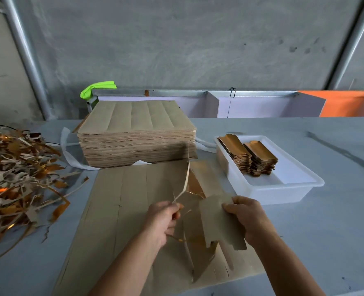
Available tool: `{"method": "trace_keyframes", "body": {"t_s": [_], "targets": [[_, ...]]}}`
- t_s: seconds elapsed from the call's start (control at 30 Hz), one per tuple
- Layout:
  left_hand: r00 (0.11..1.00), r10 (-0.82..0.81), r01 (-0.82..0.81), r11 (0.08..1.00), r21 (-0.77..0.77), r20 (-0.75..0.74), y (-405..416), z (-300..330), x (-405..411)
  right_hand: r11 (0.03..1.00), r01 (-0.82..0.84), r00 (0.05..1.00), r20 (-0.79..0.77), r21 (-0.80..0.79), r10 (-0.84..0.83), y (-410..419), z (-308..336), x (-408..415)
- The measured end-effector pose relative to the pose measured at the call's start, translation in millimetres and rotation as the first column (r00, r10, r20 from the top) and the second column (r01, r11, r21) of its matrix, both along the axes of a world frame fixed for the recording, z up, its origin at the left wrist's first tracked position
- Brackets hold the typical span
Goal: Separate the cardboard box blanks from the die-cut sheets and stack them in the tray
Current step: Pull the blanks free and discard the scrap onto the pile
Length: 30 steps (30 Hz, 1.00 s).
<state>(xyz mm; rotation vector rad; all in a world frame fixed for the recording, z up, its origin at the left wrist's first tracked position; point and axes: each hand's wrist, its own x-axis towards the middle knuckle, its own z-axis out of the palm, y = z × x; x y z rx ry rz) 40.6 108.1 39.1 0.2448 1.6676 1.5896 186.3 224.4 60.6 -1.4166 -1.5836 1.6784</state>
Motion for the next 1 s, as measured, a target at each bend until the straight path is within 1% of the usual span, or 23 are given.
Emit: {"method": "trace_keyframes", "body": {"t_s": [0.03,0.07,0.1,0.17,0.2,0.27,0.3,0.37,0.43,0.47,0.53,0.63,0.67,0.73,0.8,0.9,0.97,1.0], "targets": [[0.999,0.007,-0.008,1.0,-0.011,-0.049,-1.3,-1.8,-1.4,0.998,-0.006,1.0,0.022,0.055,0.005,1.5,1.9,3.3],[0.996,0.023,-0.024,1.0,-0.018,-0.084,-2.7,-3.4,-3.1,0.987,0.013,0.999,0.049,0.158,-0.021,5.4,3.5,7.5],[0.993,0.043,-0.046,0.999,-0.025,-0.112,-4.3,-6.0,-5.2,0.956,0.044,0.994,0.084,0.288,-0.071,9.3,5.8,12.1],[0.981,0.067,-0.077,0.996,-0.05,-0.18,-7.1,-11.9,-9.1,0.856,0.075,0.976,0.136,0.512,-0.167,15.9,11.1,19.0],[0.974,0.067,-0.08,0.995,-0.052,-0.214,-7.3,-13.7,-10.0,0.812,0.048,0.975,0.15,0.582,-0.165,17.2,12.5,19.1],[0.962,0.051,-0.057,0.998,-0.014,-0.268,-4.8,-12.7,-9.2,0.719,-0.067,0.972,0.208,0.692,-0.11,16.2,15.5,11.2],[0.957,0.044,-0.039,0.999,0.021,-0.288,-2.7,-10.1,-8.0,0.658,-0.136,0.966,0.246,0.741,-0.077,14.1,17.7,4.7],[0.947,0.03,-0.005,0.997,0.078,-0.319,1.9,-3.0,-6.2,0.505,-0.273,0.938,0.343,0.819,-0.05,12.8,18.6,-11.8],[0.937,0.004,0.035,0.994,0.104,-0.35,5.1,3.1,-6.2,0.357,-0.436,0.863,0.497,0.826,-0.095,14.0,22.3,-31.2],[0.935,-0.004,0.051,0.991,0.124,-0.356,6.1,5.0,-6.2,0.309,-0.507,0.821,0.56,0.805,-0.113,15.1,24.1,-40.7],[0.938,-0.006,0.064,0.986,0.155,-0.347,7.5,6.9,-5.2,0.257,-0.604,0.767,0.638,0.754,-0.066,14.7,24.3,-57.3],[0.936,0.029,0.028,0.987,0.158,-0.35,10.2,6.4,-3.3,0.187,-0.698,0.713,0.694,0.691,0.098,12.4,14.8,-72.5],[0.927,0.039,0.017,0.989,0.144,-0.373,11.6,5.3,-3.7,0.183,-0.723,0.689,0.713,0.666,0.129,11.3,10.8,-75.8],[0.899,0.038,0.005,0.995,0.096,-0.436,15.0,1.9,-4.9,0.172,-0.764,0.642,0.757,0.621,0.122,6.6,4.6,-80.8],[0.869,0.017,0.011,0.998,0.054,-0.494,17.6,-2.3,-5.2,0.14,-0.761,0.645,0.761,0.633,0.065,1.2,-0.3,-85.9],[0.828,-0.013,0.02,1.0,0.005,-0.561,20.3,-5.7,-5.1,0.115,-0.72,0.69,0.723,0.684,0.022,-1.7,-4.6,-92.3],[0.811,-0.009,-0.01,1.0,-0.029,-0.584,21.9,-7.0,-7.9,0.125,-0.693,0.717,0.697,0.709,0.019,1.3,-6.9,-94.6],[0.808,0.007,-0.039,0.998,-0.041,-0.59,22.4,-7.9,-10.4,0.151,-0.674,0.733,0.68,0.723,0.017,4.0,-7.9,-94.6]]}}
